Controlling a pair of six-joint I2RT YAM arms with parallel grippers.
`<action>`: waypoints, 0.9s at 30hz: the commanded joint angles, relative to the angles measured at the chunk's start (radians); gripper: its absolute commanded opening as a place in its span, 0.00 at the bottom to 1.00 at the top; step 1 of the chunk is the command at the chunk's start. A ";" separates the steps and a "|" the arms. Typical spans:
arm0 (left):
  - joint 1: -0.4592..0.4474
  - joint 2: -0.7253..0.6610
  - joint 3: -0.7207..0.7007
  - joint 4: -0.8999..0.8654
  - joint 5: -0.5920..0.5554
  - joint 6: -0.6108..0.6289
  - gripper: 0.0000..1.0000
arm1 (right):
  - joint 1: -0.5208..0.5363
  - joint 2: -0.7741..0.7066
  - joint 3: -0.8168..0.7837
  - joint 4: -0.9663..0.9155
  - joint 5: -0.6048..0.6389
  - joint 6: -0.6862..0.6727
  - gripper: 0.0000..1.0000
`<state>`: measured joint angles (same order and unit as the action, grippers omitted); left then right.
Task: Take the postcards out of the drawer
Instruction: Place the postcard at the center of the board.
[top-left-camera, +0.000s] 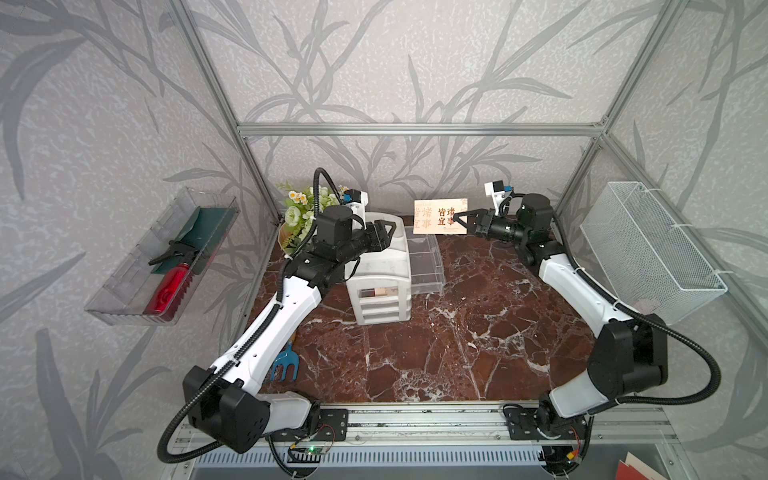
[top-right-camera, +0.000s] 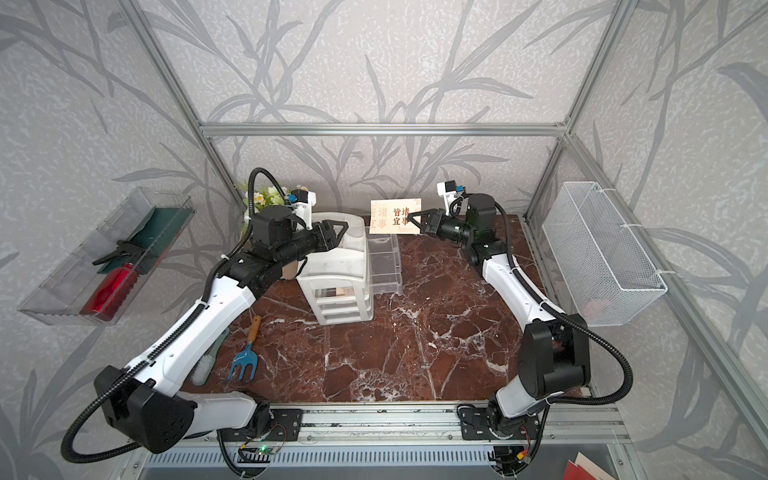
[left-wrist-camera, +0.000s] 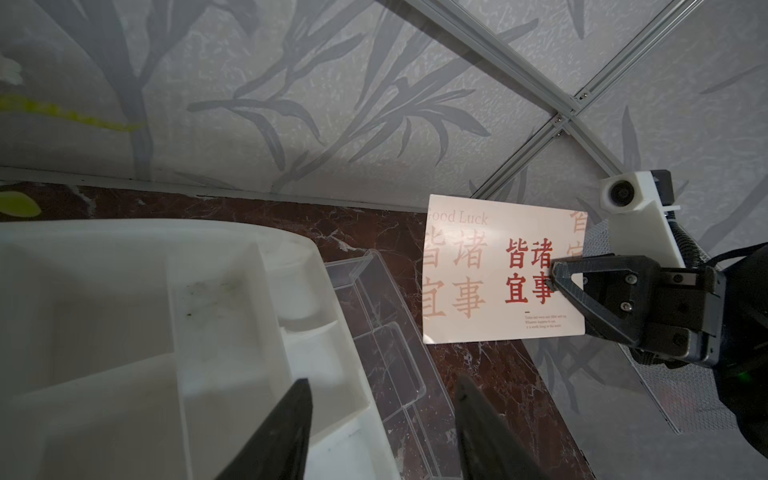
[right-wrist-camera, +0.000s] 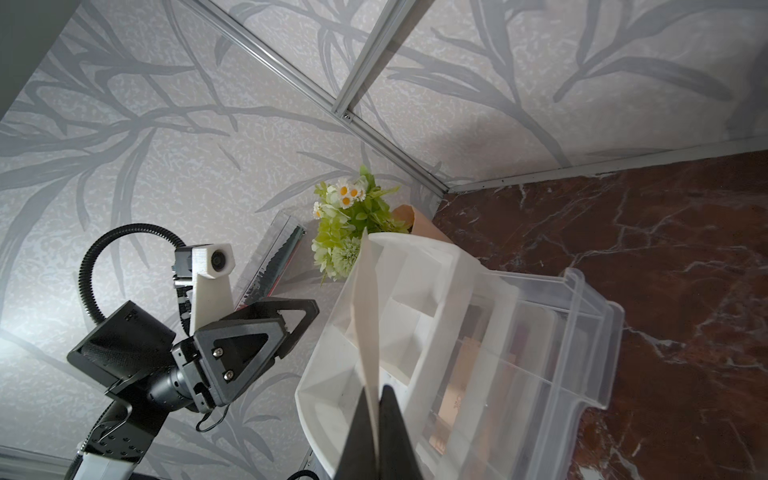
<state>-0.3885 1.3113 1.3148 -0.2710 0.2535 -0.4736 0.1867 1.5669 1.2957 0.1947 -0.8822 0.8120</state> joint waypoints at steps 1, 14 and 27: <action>0.001 -0.038 0.054 -0.116 -0.052 0.058 0.55 | -0.035 -0.027 0.056 -0.143 0.028 -0.110 0.01; 0.002 -0.112 0.055 -0.245 -0.084 0.156 0.64 | -0.114 0.096 0.142 -0.338 0.162 -0.254 0.00; 0.004 -0.195 0.010 -0.277 -0.151 0.188 0.73 | -0.121 0.303 0.224 -0.406 0.185 -0.323 0.00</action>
<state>-0.3878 1.1328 1.3338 -0.5194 0.1307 -0.3088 0.0700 1.8446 1.4792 -0.1894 -0.6926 0.5190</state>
